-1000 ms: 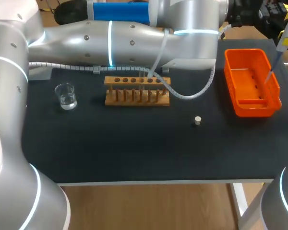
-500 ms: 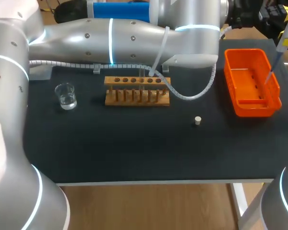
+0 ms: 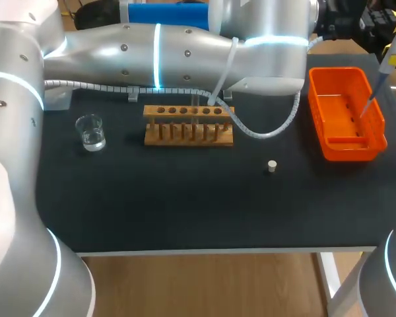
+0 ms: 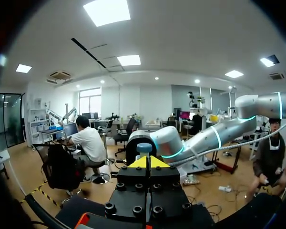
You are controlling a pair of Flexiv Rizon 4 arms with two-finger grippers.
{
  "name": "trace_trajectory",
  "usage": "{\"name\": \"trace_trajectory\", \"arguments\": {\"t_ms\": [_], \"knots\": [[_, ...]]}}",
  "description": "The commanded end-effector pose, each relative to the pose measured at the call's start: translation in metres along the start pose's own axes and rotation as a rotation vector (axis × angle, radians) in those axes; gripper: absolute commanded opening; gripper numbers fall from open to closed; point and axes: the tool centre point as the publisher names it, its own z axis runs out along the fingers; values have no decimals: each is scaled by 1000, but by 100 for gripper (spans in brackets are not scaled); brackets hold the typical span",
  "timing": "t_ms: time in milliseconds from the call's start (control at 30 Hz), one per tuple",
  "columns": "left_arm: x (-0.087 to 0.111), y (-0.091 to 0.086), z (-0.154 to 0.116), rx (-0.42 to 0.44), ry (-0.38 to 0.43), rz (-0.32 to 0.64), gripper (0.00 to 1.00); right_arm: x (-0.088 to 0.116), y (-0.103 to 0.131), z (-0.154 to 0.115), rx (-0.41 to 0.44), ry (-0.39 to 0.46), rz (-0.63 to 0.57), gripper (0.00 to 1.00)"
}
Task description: Invert the test tube, pick up the pipette, mount the tip to pipette, aspirate from beaker and dispense into the tube, eject the tip, return the pipette, and cap with the stopper.
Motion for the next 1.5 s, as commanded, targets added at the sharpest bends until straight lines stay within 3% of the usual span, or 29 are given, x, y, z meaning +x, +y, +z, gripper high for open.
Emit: {"name": "trace_trajectory", "arguments": {"t_ms": [33,1033,1500], "knots": [[2,8,2,2,-5,-2,0,-2,5,-1,1,6,0,0],[5,25,0,1,-19,-42,0,-2,5,-1,1,6,0,0],[5,22,-1,3,-25,-41,0,-2,5,-1,1,6,0,0]]}}
